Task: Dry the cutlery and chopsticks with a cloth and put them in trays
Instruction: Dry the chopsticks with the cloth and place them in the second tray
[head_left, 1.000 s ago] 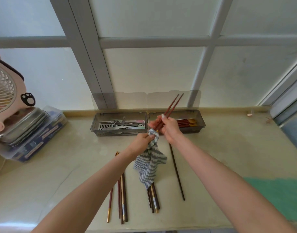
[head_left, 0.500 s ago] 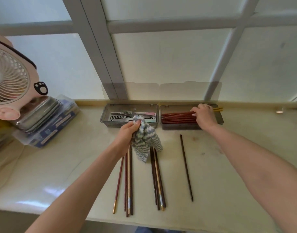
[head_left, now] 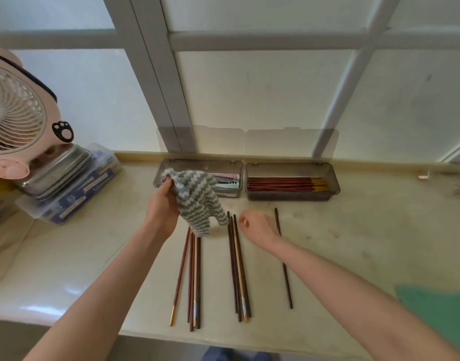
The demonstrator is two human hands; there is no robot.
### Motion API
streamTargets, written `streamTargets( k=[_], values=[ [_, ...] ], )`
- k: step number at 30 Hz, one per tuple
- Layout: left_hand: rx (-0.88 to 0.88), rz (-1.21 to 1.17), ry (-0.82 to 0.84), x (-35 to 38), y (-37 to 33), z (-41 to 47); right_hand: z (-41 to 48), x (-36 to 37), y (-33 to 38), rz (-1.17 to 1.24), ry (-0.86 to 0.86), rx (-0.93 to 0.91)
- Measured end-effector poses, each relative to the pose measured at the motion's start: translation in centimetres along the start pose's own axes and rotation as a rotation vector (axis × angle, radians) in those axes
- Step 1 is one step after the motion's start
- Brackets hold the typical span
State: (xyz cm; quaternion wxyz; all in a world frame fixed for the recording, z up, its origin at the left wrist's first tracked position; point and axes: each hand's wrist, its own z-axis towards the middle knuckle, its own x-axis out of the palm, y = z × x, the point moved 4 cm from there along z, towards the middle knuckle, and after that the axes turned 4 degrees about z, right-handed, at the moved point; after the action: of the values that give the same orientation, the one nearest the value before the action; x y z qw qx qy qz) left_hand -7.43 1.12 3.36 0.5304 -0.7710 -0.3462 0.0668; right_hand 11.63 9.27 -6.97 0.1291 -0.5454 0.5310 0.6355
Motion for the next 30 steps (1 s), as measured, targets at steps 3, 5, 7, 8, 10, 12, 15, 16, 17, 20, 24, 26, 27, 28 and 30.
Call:
streamTargets(
  k=[3, 5, 7, 8, 10, 12, 15, 16, 17, 20, 24, 26, 27, 28, 30],
  values=[
    [0.066, -0.098, -0.002, -0.9, -0.7, -0.2, -2.3, 3.5, 2.2, -0.040, 0.089, 0.027],
    [0.104, -0.173, -0.003, -1.3, -1.2, -0.6, -3.2, 4.7, 3.4, -0.016, 0.080, 0.018],
    [0.141, -0.217, -0.026, -1.7, -1.6, -1.1, -3.4, 5.8, 5.1, 0.010, 0.108, 0.001],
    [0.163, -0.227, -0.041, -2.1, -1.8, -1.3, -3.5, 6.4, 6.2, 0.023, 0.139, -0.010],
    [0.193, -0.233, -0.058, -2.5, -2.0, -1.9, -3.5, 7.5, 8.2, 0.039, 0.200, -0.045],
    [0.199, -0.222, -0.081, -3.0, -2.1, -2.6, -3.5, 8.3, 9.8, 0.025, 0.229, -0.094],
    [0.216, -0.219, -0.154, -5.1, -2.4, -3.5, -3.3, 9.3, 11.3, 0.000, 0.244, -0.112],
    [0.221, -0.228, -0.178, -6.2, -2.4, -3.5, -3.2, 9.7, 11.5, -0.024, 0.251, -0.109],
    [0.225, -0.232, -0.201, -7.2, -2.5, -3.8, -3.1, 10.0, 11.7, -0.061, 0.248, -0.104],
    [0.243, -0.235, -0.232, -9.8, -2.7, -4.5, -3.2, 10.5, 11.7, -0.121, 0.189, -0.029],
    [0.252, -0.229, -0.277, -12.4, -2.1, -4.9, -3.3, 10.7, 11.9, -0.138, 0.122, 0.066],
    [0.252, -0.212, -0.278, -13.5, -1.6, -4.9, -3.1, 11.0, 12.4, -0.179, 0.124, 0.084],
    [0.256, -0.211, -0.278, -13.9, -1.4, -5.0, -3.0, 11.2, 12.7, -0.202, 0.135, 0.086],
    [0.254, -0.214, -0.275, -14.2, -1.3, -5.1, -2.9, 11.4, 13.0, -0.220, 0.146, 0.094],
    [0.235, -0.200, -0.278, -14.7, -1.0, -5.1, -2.8, 11.6, 13.3, -0.209, 0.148, 0.137]
  ],
)
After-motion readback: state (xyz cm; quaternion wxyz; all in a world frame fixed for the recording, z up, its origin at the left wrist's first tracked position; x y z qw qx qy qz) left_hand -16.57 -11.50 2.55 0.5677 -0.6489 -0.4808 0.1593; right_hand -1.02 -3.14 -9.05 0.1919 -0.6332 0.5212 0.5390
